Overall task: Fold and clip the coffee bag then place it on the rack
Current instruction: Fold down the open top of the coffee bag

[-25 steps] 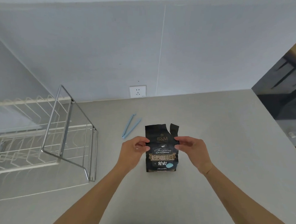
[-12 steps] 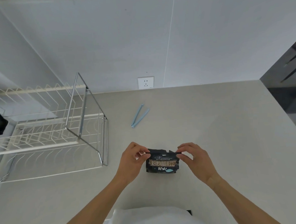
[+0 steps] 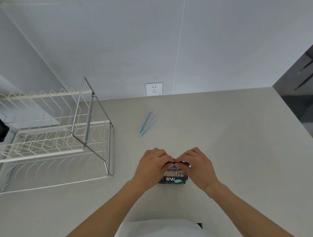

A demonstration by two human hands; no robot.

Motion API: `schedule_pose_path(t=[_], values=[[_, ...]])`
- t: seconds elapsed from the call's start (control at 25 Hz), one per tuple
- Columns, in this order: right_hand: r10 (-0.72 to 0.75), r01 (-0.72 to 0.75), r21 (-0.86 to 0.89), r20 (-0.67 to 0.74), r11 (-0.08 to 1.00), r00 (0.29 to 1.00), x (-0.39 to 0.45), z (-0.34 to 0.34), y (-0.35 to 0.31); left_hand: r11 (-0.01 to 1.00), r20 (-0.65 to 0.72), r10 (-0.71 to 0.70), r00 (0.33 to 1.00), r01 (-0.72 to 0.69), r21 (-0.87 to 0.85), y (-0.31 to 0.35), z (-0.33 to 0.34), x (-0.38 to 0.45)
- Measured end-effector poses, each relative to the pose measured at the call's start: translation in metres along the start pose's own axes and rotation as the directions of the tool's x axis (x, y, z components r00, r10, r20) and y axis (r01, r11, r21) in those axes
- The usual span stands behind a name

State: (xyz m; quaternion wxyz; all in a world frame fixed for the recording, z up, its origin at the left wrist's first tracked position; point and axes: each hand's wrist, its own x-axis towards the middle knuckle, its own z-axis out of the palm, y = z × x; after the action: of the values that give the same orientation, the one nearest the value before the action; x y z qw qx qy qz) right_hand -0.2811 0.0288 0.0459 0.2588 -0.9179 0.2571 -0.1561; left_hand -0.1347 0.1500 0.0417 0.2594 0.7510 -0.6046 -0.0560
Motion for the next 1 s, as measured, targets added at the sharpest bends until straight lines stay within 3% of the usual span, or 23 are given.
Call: schedule_pose_path(t=[0.2, 0.4, 0.64, 0.76, 0.88, 0.96, 1.0], values=[[-0.049, 0.048, -0.085, -0.019, 0.995, 0.999, 0.001, 0.002, 0.002, 0.983, 0.054, 0.057, 0.997, -0.066, 0.172, -0.004, -0.003, 0.003], [-0.079, 0.080, -0.103, 0.009, 0.991, 0.997, 0.001, 0.005, 0.014, 0.938, 0.024, 0.088, 0.996, -0.091, 0.335, -0.014, -0.008, 0.000], [0.097, -0.098, 0.010, 0.075, 0.995, 0.993, 0.001, 0.006, 0.020, 0.912, -0.031, 0.114, 0.993, -0.092, 0.401, -0.028, -0.003, 0.000], [0.164, -0.196, 0.184, 0.176, 0.963, 0.971, -0.001, 0.007, 0.026, 0.956, 0.006, 0.051, 0.999, -0.051, 0.290, -0.039, -0.005, -0.006], [0.248, -0.338, 0.345, 0.279, 0.876, 0.928, -0.010, 0.016, 0.033, 0.996, 0.108, -0.091, 0.990, 0.088, 0.030, -0.052, -0.006, -0.014], [0.321, -0.434, 0.406, 0.318, 0.804, 0.892, -0.011, 0.024, 0.038, 0.942, 0.296, -0.247, 0.923, 0.300, -0.151, -0.068, -0.008, -0.015], [0.352, -0.468, 0.423, 0.325, 0.776, 0.878, -0.012, 0.028, 0.040, 0.877, 0.426, -0.296, 0.855, 0.420, -0.234, -0.077, -0.011, -0.014]])
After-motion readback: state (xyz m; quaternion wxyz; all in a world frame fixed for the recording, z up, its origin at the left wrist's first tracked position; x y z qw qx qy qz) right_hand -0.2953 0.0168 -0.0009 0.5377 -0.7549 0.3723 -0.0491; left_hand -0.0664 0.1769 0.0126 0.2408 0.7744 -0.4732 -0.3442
